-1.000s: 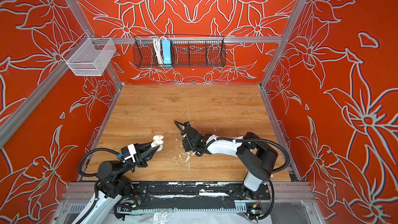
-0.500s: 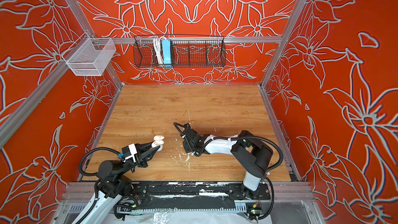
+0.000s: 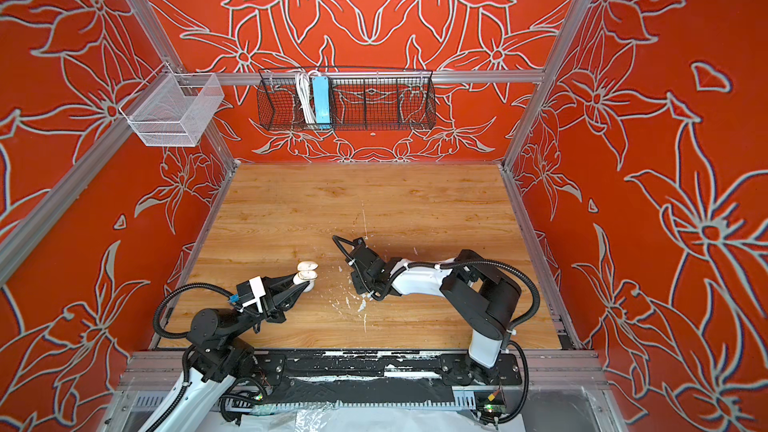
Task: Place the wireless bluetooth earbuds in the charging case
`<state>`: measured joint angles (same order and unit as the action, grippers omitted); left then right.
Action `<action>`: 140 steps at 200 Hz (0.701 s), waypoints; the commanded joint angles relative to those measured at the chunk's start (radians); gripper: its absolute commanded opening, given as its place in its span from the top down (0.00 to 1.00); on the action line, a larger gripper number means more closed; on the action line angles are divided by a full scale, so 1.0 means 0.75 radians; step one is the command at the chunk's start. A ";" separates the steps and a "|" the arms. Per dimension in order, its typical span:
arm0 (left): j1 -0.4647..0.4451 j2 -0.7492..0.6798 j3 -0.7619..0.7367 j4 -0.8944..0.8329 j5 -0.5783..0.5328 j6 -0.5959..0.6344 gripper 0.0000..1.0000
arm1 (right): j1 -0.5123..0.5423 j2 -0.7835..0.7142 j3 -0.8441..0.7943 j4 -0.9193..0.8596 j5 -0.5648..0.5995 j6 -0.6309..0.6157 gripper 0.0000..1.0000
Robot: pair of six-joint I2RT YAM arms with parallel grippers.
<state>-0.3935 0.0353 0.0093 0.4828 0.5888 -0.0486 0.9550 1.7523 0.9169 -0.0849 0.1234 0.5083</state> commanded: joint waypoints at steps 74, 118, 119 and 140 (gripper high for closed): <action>0.005 0.027 0.051 0.007 -0.004 0.001 1.00 | 0.021 -0.171 -0.039 -0.059 0.026 0.013 0.82; 0.005 0.113 0.076 0.041 0.012 -0.010 1.00 | 0.062 -0.511 -0.161 0.039 0.111 -0.164 0.85; 0.005 0.115 0.077 0.043 0.012 -0.010 1.00 | 0.064 -0.522 -0.164 0.040 0.114 -0.170 0.85; 0.005 0.178 0.097 0.071 0.050 -0.013 1.00 | 0.136 -0.743 -0.212 0.083 0.229 -0.337 0.86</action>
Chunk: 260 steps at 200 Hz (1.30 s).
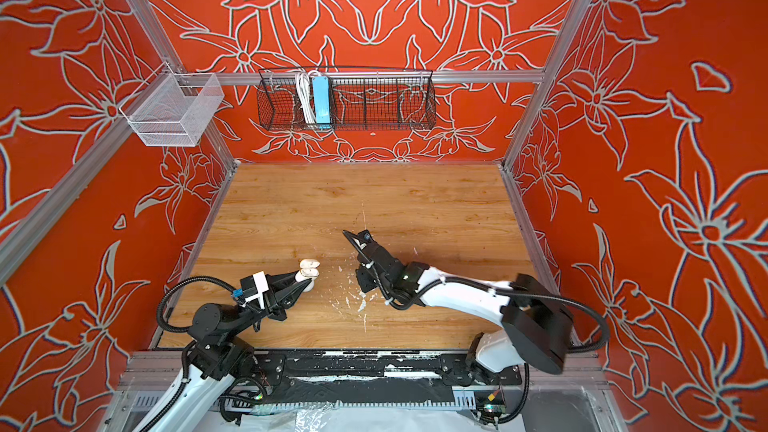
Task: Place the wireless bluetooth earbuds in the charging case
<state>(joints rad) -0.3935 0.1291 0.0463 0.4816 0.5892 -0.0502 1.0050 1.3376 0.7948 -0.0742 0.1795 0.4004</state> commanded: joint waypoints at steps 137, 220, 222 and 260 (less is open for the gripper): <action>0.005 0.311 0.221 -0.185 -0.121 0.069 1.00 | -0.171 -0.419 -0.141 -0.496 0.089 0.281 0.58; 0.005 0.216 0.201 -0.256 -0.034 0.091 1.00 | -0.260 0.111 -0.097 -0.257 -0.225 0.090 0.36; 0.005 0.211 0.200 -0.258 -0.036 0.092 1.00 | -0.260 0.120 -0.092 -0.253 -0.231 0.086 0.35; 0.006 0.126 0.191 -0.321 -0.066 0.104 1.00 | -0.264 0.301 0.003 -0.225 -0.290 0.041 0.34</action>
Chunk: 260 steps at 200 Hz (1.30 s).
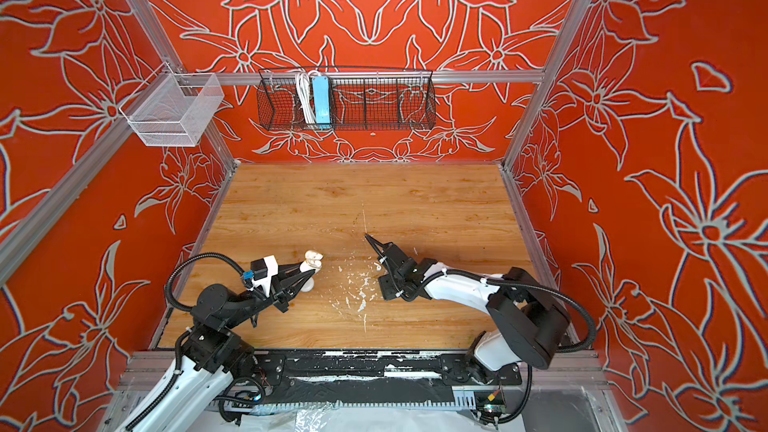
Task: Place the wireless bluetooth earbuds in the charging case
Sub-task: 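Lower the open right gripper toward a white earbud on the table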
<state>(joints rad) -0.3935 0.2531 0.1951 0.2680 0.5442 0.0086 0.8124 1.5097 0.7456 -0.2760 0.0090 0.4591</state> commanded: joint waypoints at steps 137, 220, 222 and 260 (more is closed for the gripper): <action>0.006 -0.097 0.002 -0.074 0.006 0.011 1.00 | 0.128 -0.064 -0.135 -0.066 -0.196 0.124 0.44; 0.005 -0.148 0.006 -0.106 0.009 0.000 1.00 | 0.291 -0.054 0.000 -0.287 0.068 0.194 0.46; 0.006 -0.147 0.007 -0.106 0.009 -0.001 1.00 | 0.291 -0.052 0.002 -0.289 0.076 0.193 0.46; 0.007 -0.141 0.011 -0.100 0.013 -0.001 1.00 | 0.291 0.010 0.061 -0.318 0.164 0.185 0.46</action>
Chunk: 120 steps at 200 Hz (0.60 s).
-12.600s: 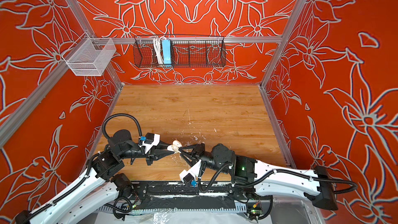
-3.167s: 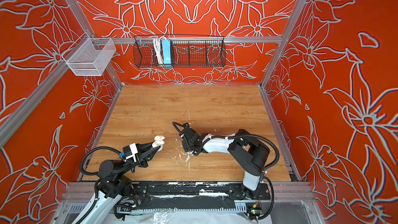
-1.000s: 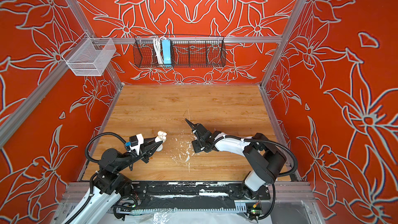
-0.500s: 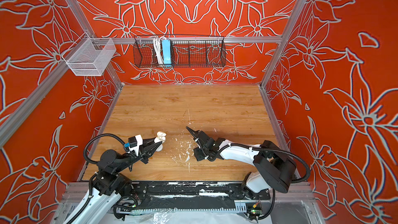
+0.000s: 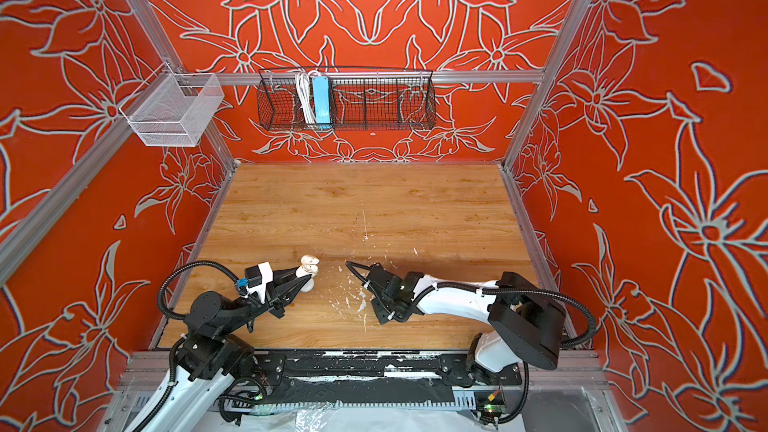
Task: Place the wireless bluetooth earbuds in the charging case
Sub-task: 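Lower the open right gripper toward a white earbud on the table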
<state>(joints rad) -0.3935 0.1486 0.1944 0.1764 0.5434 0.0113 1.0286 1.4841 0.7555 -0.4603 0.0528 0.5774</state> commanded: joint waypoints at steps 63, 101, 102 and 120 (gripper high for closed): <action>0.005 -0.002 0.028 0.000 0.010 0.008 1.00 | 0.001 0.178 0.130 0.008 0.140 0.060 0.45; 0.005 -0.004 0.029 -0.008 0.004 0.012 1.00 | 0.001 0.199 0.130 0.064 0.095 0.079 0.54; 0.005 -0.004 0.028 -0.007 0.004 0.012 1.00 | 0.001 0.199 0.130 0.066 0.093 0.079 0.54; 0.005 -0.004 0.027 -0.006 0.004 0.012 1.00 | 0.001 0.201 0.131 0.081 0.072 0.086 0.55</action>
<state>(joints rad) -0.3935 0.1490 0.1944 0.1642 0.5430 0.0113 1.0286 1.6062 0.8513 -0.4103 0.1272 0.6048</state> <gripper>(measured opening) 0.233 0.455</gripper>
